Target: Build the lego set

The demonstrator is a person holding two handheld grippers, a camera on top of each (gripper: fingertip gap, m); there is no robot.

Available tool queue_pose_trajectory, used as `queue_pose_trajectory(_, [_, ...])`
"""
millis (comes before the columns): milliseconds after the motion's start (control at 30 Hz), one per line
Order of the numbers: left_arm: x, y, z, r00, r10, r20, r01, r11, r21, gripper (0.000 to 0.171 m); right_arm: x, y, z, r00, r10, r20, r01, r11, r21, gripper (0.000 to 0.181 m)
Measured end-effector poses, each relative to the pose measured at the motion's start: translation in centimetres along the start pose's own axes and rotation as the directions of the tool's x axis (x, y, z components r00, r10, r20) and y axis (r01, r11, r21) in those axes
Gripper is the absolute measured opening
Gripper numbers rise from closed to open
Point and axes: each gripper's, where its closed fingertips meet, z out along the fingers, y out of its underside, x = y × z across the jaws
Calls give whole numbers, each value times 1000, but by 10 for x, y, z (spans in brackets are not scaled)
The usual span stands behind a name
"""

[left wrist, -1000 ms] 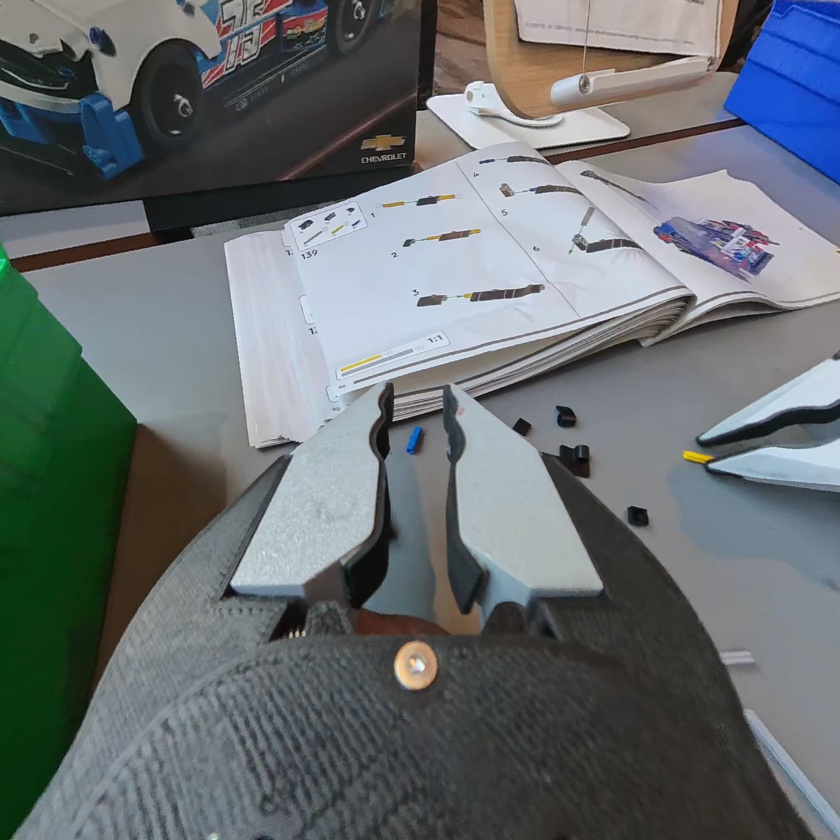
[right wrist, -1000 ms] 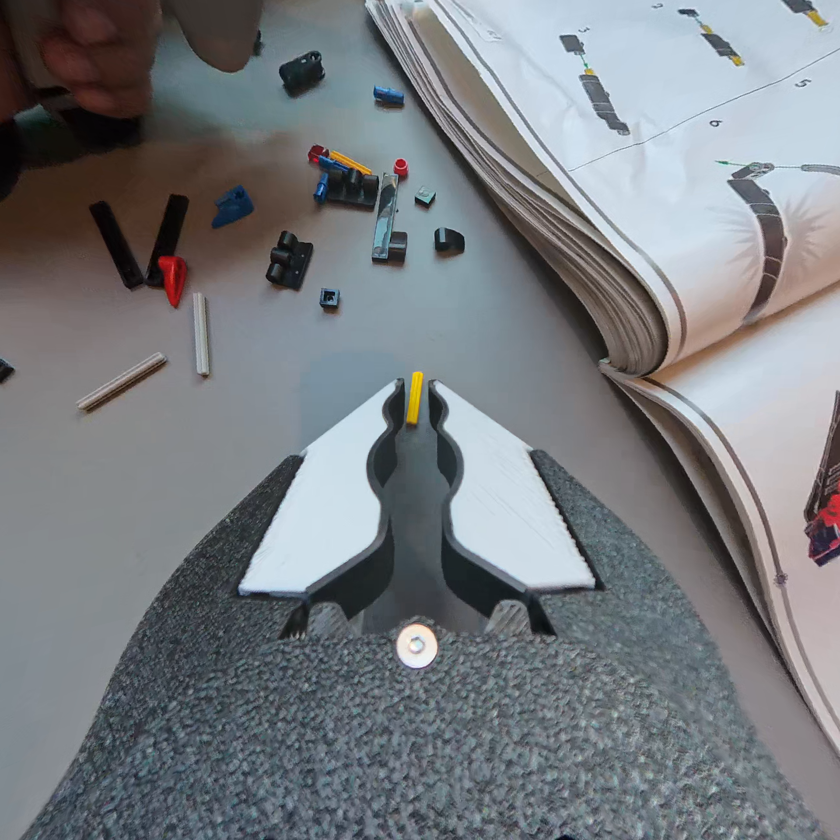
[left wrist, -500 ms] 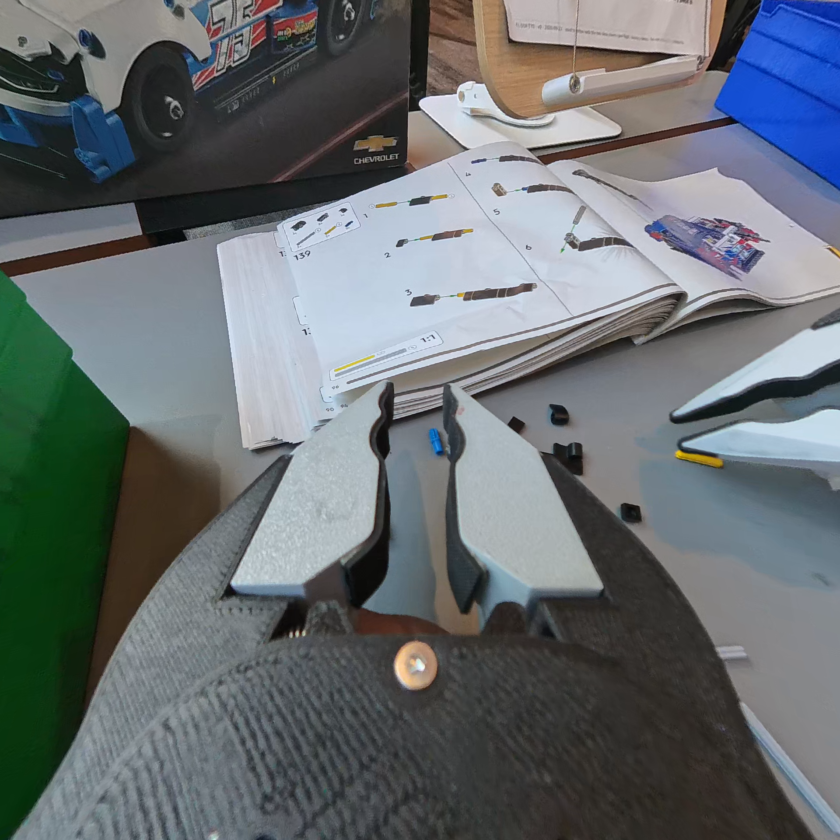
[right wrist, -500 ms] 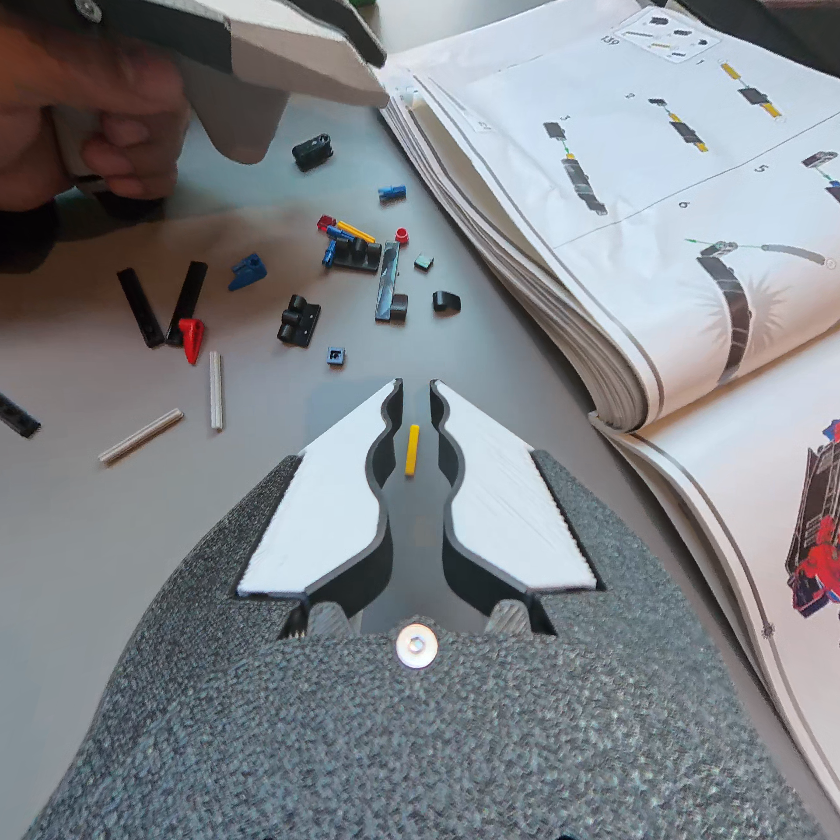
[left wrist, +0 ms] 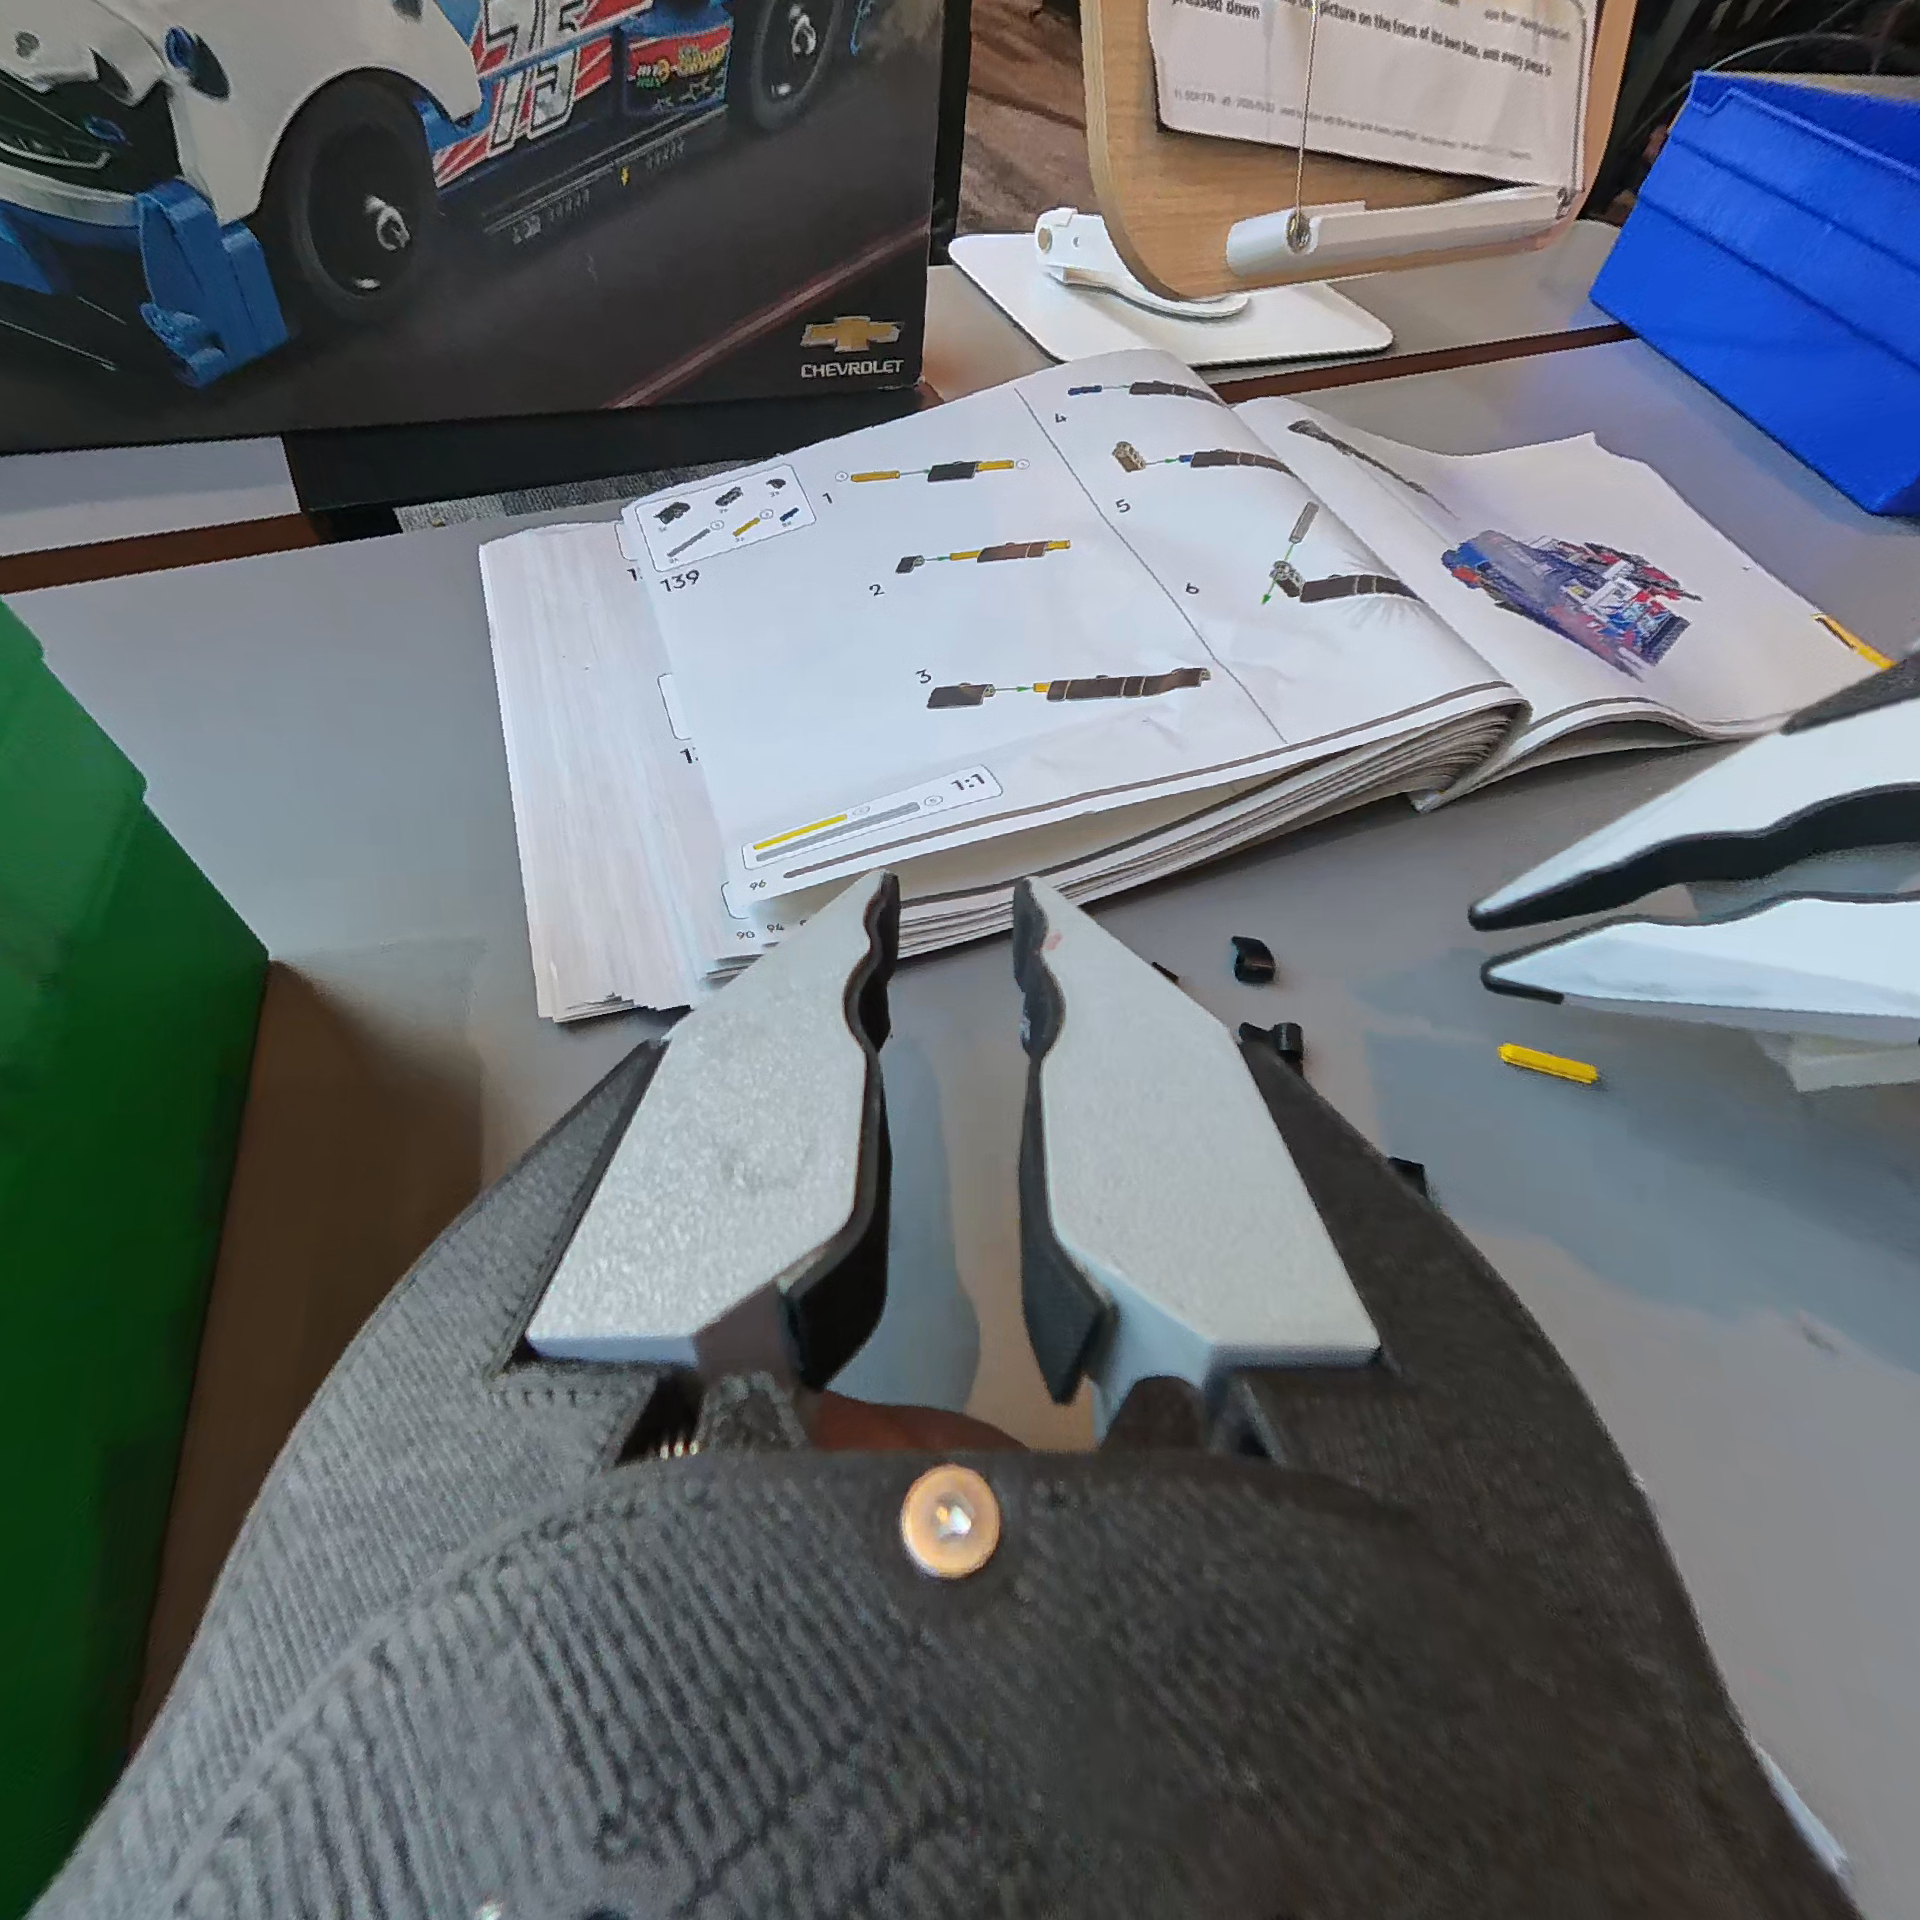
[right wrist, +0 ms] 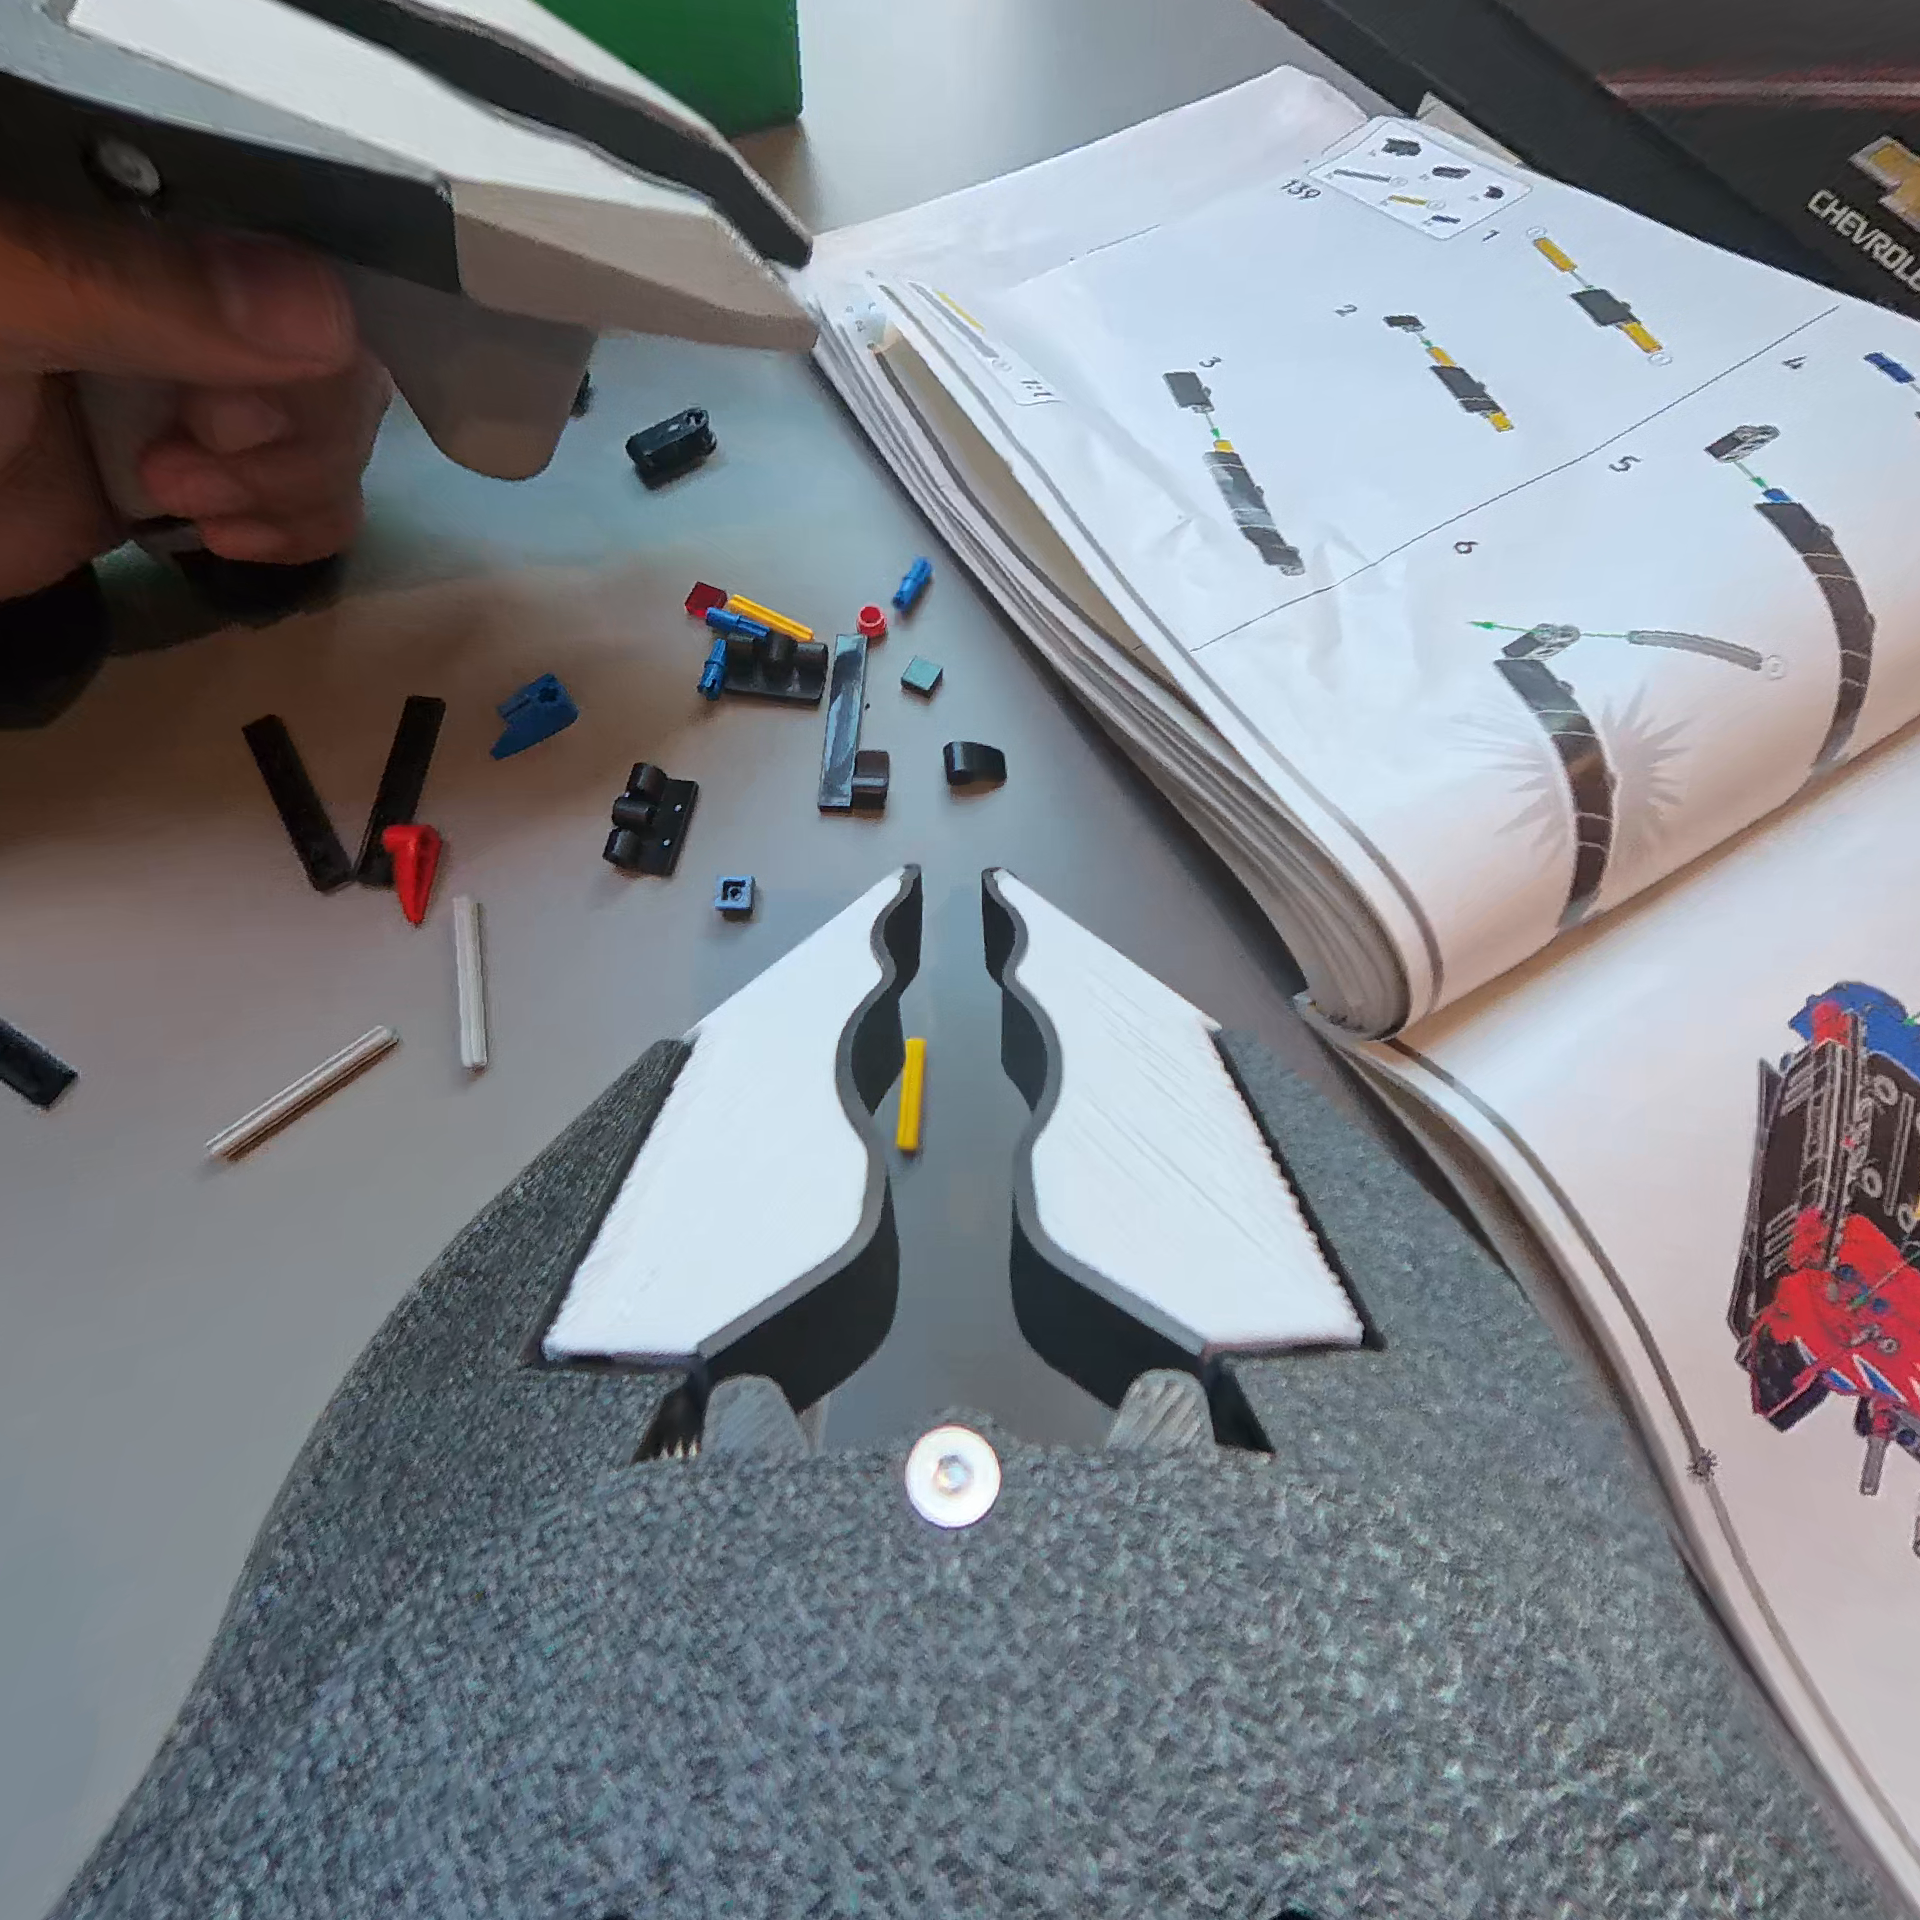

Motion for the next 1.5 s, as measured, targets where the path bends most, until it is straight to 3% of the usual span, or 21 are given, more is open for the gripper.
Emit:
queue_pose_trajectory(433, [-3,-5,-3,999,28,25,-28,999,22,19,-9,22,-7,1000,14,8,-14,1000,-11,10])
queue_pose_trajectory(600, [-5,-1,-1,999,30,33,-30,999,9,19,-8,4,-8,1000,-5,10,5,1000,18,10])
queue_pose_trajectory(800, [-2,-2,-1,999,34,29,-34,999,12,20,-9,-33,31,995,-100,29,101,994,-29,9])
queue_pose_trajectory(1000, [-7,-4,-2,999,14,33,-15,1000,18,20,-2,-36,80,983,-182,15,182,967,-181,11])
queue_pose_trajectory(1500, [-2,-10,-7,999,-41,-17,41,999,33,21,2,-38,91,966,-251,69,260,937,-231,4])
